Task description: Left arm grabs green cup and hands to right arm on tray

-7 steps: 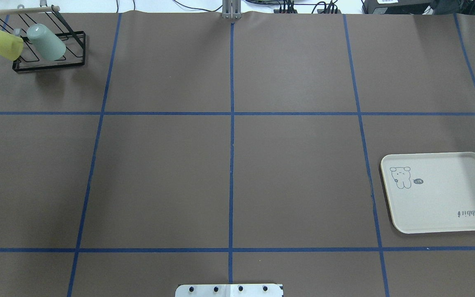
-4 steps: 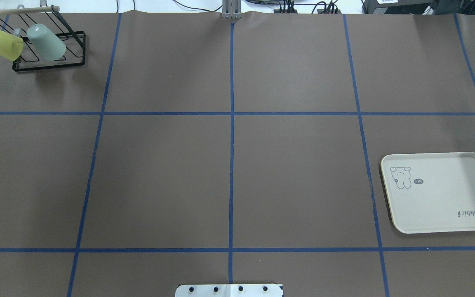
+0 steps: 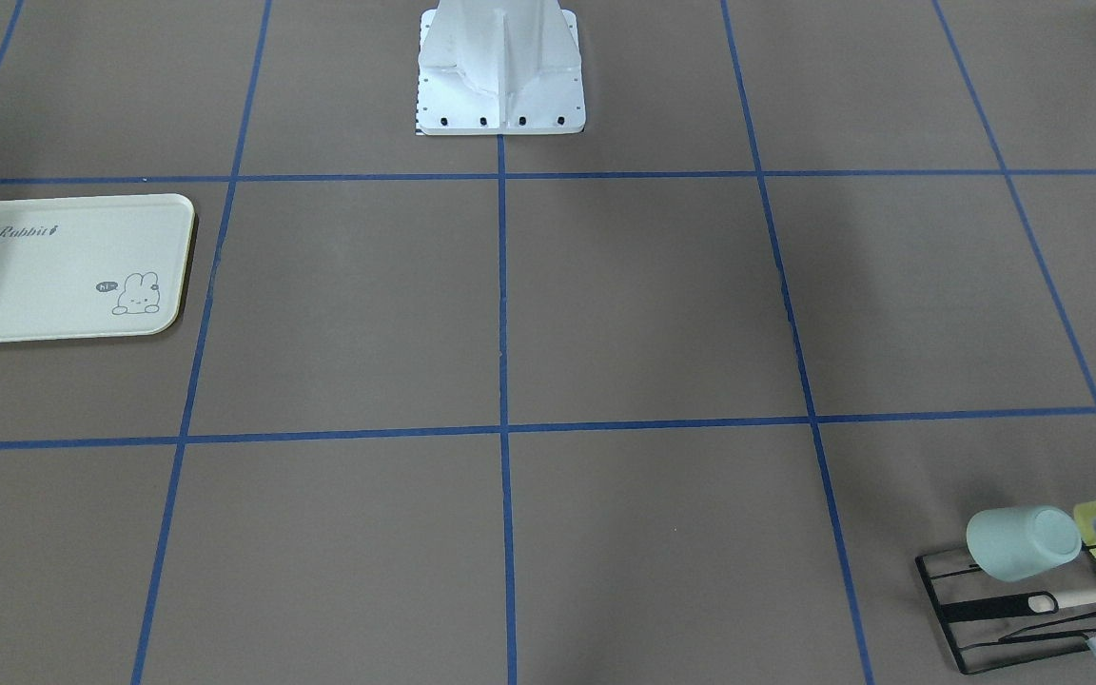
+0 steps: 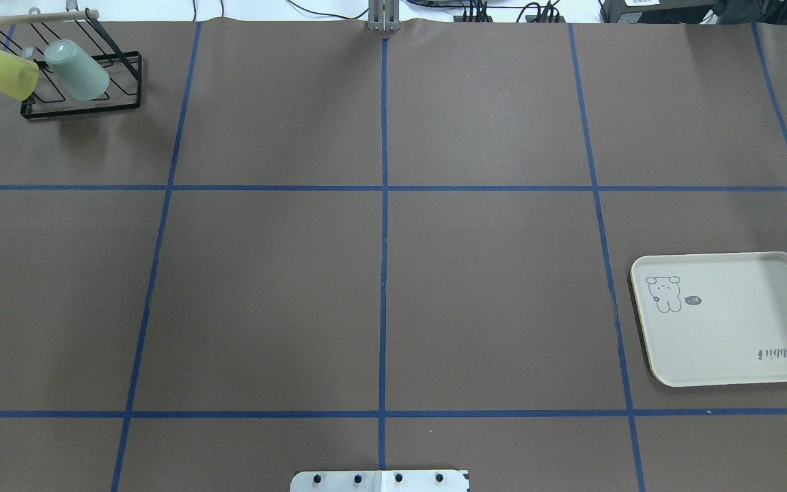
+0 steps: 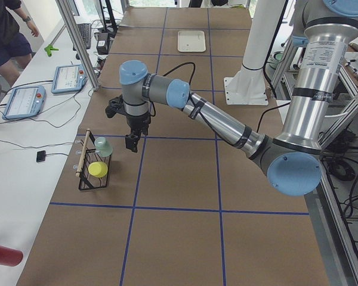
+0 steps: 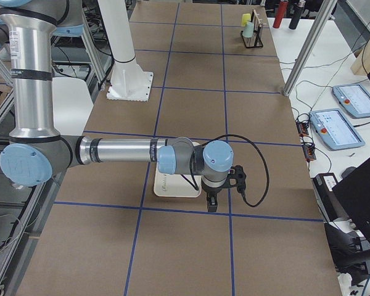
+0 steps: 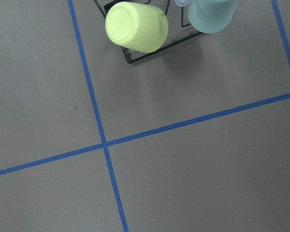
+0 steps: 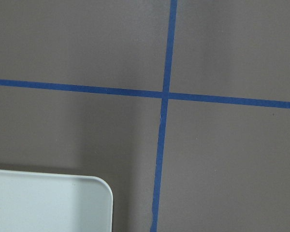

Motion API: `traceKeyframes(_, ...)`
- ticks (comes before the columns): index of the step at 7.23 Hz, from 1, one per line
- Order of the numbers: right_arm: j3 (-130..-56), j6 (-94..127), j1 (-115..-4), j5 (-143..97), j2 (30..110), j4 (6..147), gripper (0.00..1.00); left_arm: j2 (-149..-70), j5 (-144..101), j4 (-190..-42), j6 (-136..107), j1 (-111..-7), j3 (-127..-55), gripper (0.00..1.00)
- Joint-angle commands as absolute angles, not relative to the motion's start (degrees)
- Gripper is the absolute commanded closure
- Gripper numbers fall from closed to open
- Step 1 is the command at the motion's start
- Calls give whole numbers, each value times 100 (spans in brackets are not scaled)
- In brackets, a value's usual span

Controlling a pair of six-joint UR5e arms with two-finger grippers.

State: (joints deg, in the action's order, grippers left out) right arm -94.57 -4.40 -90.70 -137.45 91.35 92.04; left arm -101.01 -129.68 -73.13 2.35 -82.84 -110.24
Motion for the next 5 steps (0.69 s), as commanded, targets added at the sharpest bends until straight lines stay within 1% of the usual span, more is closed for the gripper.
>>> traceKeyframes(1,-9518,-439,-9070,-13737,9132,9202,1,-10116,-12973,-8327,-1091,-7912,-10952,0)
traceKeyframes(2,-9536,-439,-9070,-13737,9141,9202,1,-10134,-12973,-8915,-1786,-7849,-10795,0)
traceKeyframes(4,-9545,-439,-9070,-13720,9149,9202,1,-10143,-12938,-10338,-2946,-7762,-10259,0)
traceKeyframes(5,-9545,-439,-9070,-13711,9149,9202,1,-10116,-12415,-10980,-3719,-7561,-10213,0)
